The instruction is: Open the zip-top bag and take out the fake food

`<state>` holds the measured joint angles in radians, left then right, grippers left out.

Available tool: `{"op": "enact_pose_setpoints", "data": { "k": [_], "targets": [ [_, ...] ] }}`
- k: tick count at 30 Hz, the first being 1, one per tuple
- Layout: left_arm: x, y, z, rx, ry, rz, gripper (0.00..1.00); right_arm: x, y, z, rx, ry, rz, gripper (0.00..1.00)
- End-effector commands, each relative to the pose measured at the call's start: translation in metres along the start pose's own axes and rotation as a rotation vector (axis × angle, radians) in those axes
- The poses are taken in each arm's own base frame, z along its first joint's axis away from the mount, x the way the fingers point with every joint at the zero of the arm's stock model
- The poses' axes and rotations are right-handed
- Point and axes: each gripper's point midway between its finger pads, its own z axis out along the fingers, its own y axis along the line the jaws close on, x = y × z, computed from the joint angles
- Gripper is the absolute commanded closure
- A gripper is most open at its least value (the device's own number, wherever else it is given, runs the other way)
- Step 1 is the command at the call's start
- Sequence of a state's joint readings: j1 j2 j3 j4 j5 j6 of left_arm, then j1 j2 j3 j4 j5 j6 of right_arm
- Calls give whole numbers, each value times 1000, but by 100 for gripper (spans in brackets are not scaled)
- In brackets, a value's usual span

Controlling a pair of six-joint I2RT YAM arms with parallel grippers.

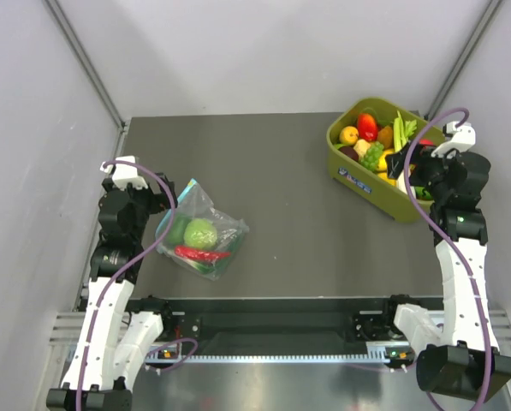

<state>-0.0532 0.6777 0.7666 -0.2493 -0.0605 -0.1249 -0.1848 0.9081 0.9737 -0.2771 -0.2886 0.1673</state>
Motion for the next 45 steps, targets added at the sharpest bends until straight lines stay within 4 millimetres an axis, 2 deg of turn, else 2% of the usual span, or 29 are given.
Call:
{"op": "enact_pose_setpoints", "data": {
  "k": [1,14,17,21,27,31,33,36,38,42,45],
  "targets": [
    [-25,-2,-5,4,-70,-5,1,-16,6,-3,-10,-47,-22,0],
    [-24,0,-5,-3,-77,-6,1,-15,4,-1,-6,-42,-19,0],
    [-18,2,-2,-11,-67,2,1,-16,4,-2,0,-46,-21,0],
    [3,4,9,-23,10,12,1,-14,2,-2,6,-39,-19,0],
    [57,18,35,-103,260,29,1,-16,-1,-6,36,-46,-22,1],
    [79,12,44,-78,336,0,1,-18,-2,-9,41,-49,-29,0],
    [89,16,47,-98,371,1,1,-17,-2,-10,45,-49,-30,0],
    [100,21,50,-127,412,14,9,-18,-2,-12,50,-52,-32,0],
    [104,22,51,-130,422,16,9,-18,-3,-13,52,-53,-34,0],
    [124,20,57,-116,492,16,13,-19,-1,-13,46,-52,-32,0],
    [133,19,60,-113,530,12,23,-18,-2,-13,46,-50,-35,1]
  ]
}}
